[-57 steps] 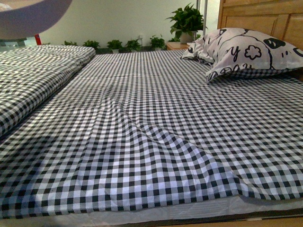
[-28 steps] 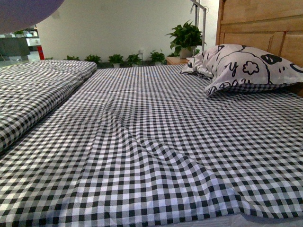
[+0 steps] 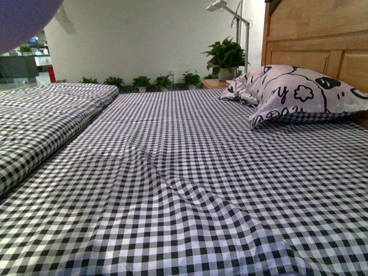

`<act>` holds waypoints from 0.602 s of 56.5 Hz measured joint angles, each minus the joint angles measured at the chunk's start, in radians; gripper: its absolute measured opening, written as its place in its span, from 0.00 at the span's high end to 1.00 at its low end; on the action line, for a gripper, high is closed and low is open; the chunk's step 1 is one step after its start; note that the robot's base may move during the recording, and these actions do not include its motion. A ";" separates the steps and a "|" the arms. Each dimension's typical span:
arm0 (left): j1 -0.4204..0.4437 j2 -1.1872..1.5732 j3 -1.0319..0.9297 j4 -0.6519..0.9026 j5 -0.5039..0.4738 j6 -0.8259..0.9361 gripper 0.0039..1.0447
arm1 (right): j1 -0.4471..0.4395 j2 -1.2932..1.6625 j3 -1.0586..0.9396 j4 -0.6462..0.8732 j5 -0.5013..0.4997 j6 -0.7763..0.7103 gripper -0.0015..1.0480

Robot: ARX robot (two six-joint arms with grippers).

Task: Clean up trash

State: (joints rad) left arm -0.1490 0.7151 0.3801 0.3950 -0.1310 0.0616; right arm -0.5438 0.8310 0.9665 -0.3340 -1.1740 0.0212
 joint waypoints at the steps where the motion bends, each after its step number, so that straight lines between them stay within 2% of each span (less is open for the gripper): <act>1: 0.000 -0.001 0.000 0.000 0.000 0.000 0.73 | -0.001 -0.002 -0.002 0.003 -0.001 0.001 0.82; 34: -0.001 -0.003 -0.002 -0.001 -0.004 -0.007 0.73 | -0.010 -0.018 -0.009 0.013 -0.001 0.018 0.82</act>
State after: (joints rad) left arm -0.1497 0.7120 0.3779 0.3943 -0.1352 0.0544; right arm -0.5541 0.8127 0.9573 -0.3214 -1.1751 0.0387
